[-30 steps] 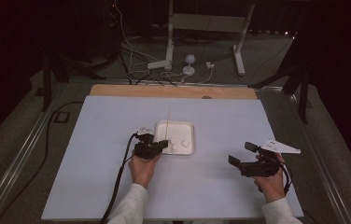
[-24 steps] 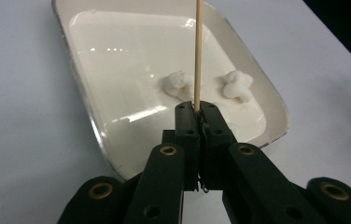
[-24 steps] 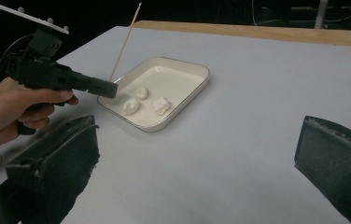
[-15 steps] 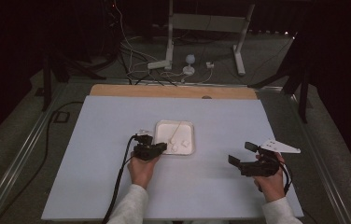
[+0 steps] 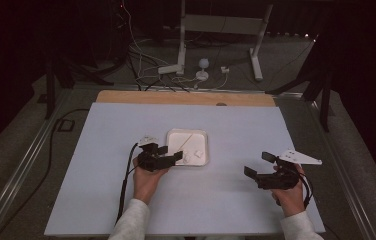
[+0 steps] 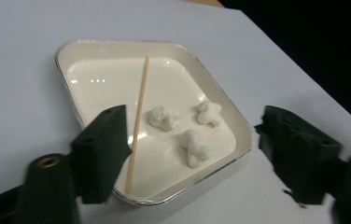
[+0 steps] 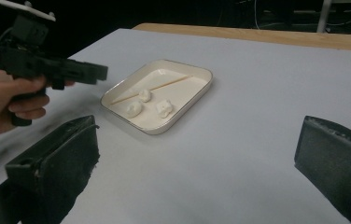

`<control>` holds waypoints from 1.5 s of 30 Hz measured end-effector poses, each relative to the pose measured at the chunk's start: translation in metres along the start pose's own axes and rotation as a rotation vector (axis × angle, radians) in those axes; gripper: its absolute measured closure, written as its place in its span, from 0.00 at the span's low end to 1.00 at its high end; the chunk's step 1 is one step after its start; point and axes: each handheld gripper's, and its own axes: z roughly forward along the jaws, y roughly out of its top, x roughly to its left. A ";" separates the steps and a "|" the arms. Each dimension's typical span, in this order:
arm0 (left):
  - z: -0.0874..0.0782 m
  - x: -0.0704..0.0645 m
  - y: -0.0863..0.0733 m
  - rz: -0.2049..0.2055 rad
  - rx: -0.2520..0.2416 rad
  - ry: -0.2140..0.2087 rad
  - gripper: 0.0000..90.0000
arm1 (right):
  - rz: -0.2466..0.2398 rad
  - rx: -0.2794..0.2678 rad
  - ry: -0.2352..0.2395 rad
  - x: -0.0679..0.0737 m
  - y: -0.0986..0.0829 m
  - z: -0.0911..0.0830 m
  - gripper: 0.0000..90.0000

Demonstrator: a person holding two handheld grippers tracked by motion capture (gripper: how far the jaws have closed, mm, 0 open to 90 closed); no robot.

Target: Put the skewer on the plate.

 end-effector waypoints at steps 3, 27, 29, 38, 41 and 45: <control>-0.013 0.001 0.004 0.020 -0.044 -0.006 0.18 | -0.006 0.002 0.001 0.001 0.000 0.001 0.00; -0.102 0.008 0.008 0.235 -0.216 0.071 0.01 | -0.057 -0.018 -0.005 0.008 -0.005 0.001 0.00; -0.107 0.011 0.005 0.247 -0.217 0.077 0.01 | -0.061 -0.024 -0.006 0.009 -0.005 0.000 0.00; -0.125 0.020 -0.011 0.269 -0.228 0.119 0.01 | -0.078 -0.048 -0.016 0.010 -0.007 0.000 0.00; -0.130 0.022 -0.015 0.280 -0.248 0.151 0.01 | -0.077 -0.043 -0.017 0.010 -0.009 0.001 0.00; -0.138 0.027 -0.017 0.275 -0.267 0.185 0.01 | -0.091 -0.039 -0.025 0.011 -0.010 0.002 0.00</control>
